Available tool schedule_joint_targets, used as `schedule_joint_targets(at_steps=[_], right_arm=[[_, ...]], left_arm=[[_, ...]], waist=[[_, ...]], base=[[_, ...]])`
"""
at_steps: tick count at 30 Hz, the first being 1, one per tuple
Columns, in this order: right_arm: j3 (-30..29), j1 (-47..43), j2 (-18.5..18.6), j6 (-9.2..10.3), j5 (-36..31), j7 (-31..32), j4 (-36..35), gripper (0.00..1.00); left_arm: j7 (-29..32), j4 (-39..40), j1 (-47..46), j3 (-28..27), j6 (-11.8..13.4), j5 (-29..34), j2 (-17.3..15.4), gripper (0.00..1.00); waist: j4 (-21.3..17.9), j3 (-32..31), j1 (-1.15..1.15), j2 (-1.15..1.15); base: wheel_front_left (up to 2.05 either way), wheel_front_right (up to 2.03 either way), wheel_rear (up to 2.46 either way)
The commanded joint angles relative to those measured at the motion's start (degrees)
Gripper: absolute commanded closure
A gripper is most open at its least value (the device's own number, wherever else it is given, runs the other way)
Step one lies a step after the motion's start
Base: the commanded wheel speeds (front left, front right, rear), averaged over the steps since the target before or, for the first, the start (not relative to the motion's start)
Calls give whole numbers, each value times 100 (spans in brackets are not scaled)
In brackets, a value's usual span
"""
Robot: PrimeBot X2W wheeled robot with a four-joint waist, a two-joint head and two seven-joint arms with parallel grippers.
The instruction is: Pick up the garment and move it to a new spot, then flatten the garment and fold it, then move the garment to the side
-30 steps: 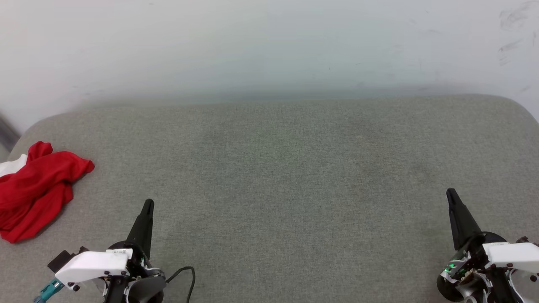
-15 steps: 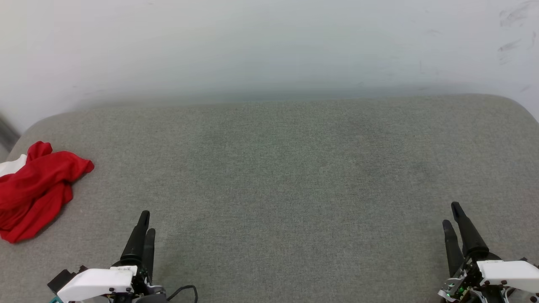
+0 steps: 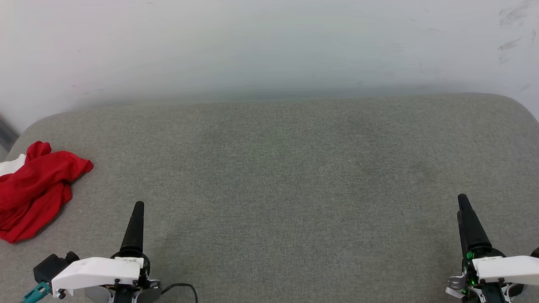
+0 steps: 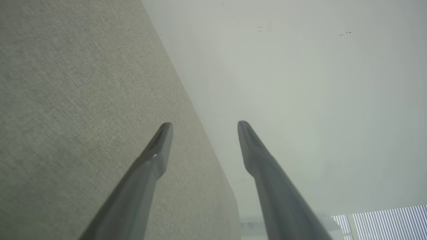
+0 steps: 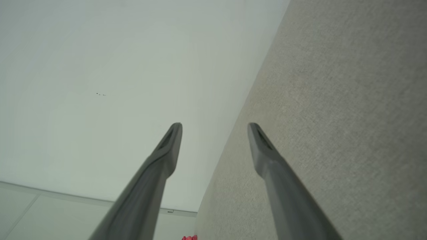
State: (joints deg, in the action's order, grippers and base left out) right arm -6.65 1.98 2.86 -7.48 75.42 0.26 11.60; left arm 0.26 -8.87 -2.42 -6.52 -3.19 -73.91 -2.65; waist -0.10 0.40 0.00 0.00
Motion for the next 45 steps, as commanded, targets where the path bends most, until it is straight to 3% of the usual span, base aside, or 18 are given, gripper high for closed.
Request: schedule_joint_targets(at_steps=[1,14,27,45], right_arm=[[2,30,8,-1,-200,-49,-155,0],[159,-124,8,-1,-2014,-333,-664,0],[377,-259,7,-1,-3564,-583,-913,0],[476,-406,6,-1,-4953,-879,-1084,0]], left_arm=[[-51,165,7,22,54,221,-15,0],[-335,523,192,375,658,1968,-18,0],[-583,741,340,612,1005,3278,-21,0],[-881,933,460,1208,1559,4754,-285,0]], waist=[[0,1,0,0],[-3,11,0,0],[-1,19,0,0],[-13,25,0,0]], base=[[0,0,0],[0,0,0],[0,0,0],[0,0,0]])
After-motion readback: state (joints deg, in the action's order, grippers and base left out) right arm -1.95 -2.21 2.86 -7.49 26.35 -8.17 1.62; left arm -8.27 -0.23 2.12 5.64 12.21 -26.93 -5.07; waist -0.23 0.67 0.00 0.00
